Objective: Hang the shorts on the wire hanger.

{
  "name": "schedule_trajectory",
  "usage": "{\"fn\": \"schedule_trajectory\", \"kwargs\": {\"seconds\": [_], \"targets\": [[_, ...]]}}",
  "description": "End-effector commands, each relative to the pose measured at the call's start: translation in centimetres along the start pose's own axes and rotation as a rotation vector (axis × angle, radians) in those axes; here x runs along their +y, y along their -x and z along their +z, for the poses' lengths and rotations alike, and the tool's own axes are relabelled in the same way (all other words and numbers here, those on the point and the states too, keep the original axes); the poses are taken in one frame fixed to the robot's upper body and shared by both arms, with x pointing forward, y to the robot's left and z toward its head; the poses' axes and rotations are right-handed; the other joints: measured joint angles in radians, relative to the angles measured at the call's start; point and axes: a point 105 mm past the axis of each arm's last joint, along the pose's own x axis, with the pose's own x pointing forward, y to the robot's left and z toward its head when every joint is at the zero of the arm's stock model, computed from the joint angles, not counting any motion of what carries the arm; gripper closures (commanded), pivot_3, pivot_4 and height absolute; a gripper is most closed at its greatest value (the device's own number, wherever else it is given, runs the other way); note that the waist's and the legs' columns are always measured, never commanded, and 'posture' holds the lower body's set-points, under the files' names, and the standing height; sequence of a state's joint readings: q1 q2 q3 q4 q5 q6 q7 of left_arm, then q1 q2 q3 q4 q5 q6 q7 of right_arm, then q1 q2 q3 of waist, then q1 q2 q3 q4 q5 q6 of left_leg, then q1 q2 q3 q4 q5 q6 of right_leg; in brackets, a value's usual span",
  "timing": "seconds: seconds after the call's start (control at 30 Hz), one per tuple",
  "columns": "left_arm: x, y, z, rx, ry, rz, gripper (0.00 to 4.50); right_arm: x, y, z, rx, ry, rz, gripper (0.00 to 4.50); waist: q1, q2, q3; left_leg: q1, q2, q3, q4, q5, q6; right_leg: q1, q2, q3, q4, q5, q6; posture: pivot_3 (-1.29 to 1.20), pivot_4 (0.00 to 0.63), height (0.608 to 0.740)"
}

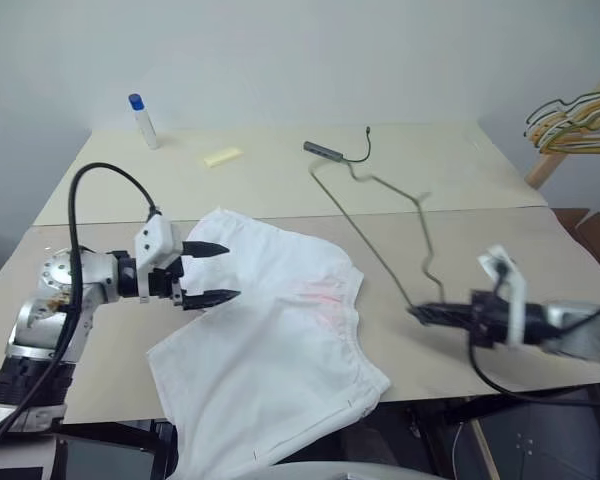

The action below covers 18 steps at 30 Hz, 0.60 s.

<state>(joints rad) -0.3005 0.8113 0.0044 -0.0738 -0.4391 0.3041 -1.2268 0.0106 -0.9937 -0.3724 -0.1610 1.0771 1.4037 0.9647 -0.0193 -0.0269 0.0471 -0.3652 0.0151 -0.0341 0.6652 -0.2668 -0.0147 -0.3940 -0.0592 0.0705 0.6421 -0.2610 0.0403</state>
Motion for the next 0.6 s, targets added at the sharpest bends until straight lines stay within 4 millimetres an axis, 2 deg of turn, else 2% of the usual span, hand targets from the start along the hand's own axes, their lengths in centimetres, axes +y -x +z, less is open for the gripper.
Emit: {"fn": "schedule_trajectory", "kwargs": {"seconds": [0.03, 0.13, 0.27, 0.43, 0.6], "targets": [[-0.3, -0.6, 1.2, 0.006, -0.107, -0.033, 0.03, 1.4, 2.6, -1.6, 0.042, -0.153, 0.096, 4.50, -0.011, 0.000, 0.000, 0.002, 0.000, 0.000, 0.000, 0.000, 0.000, 0.002, 0.001, 0.000, 0.000, -0.001, 0.001, -0.12, 0.000, 0.740], [1.2, -0.8, 2.9, -0.074, -0.088, 0.017, 0.03, 0.2, 4.4, -4.3, 0.075, -0.287, 0.069, 4.50, -0.033, -0.003, 0.001, 0.009, 0.002, 0.001, 0.000, -0.001, 0.001, 0.008, 0.002, 0.001, 0.000, -0.005, 0.008, -0.13, 0.000, 0.740], [1.1, -0.8, 3.4, -0.080, -0.111, -0.029, 0.03, -0.6, 5.1, -7.1, 0.146, -0.338, 0.058, 4.50, -0.067, -0.001, 0.000, 0.011, 0.002, 0.004, 0.000, -0.001, 0.001, 0.008, 0.002, 0.003, 0.000, -0.005, 0.009, -0.14, 0.000, 0.740], [1.1, -0.6, 4.3, -0.134, -0.082, -0.045, 0.03, -1.4, 4.2, -8.0, 0.152, -0.376, 0.068, 4.50, -0.103, -0.002, 0.001, 0.009, 0.002, 0.005, 0.000, -0.002, 0.002, 0.008, 0.002, 0.005, 0.000, -0.007, 0.011, -0.13, 0.000, 0.740], [0.8, -0.6, 3.7, -0.103, -0.077, -0.045, 0.03, -1.7, 3.3, -7.9, 0.150, -0.379, 0.077, 4.50, -0.102, -0.002, 0.001, 0.010, 0.001, 0.004, 0.000, -0.002, 0.002, 0.008, 0.001, 0.005, 0.000, -0.006, 0.011, -0.13, 0.000, 0.740]]}}
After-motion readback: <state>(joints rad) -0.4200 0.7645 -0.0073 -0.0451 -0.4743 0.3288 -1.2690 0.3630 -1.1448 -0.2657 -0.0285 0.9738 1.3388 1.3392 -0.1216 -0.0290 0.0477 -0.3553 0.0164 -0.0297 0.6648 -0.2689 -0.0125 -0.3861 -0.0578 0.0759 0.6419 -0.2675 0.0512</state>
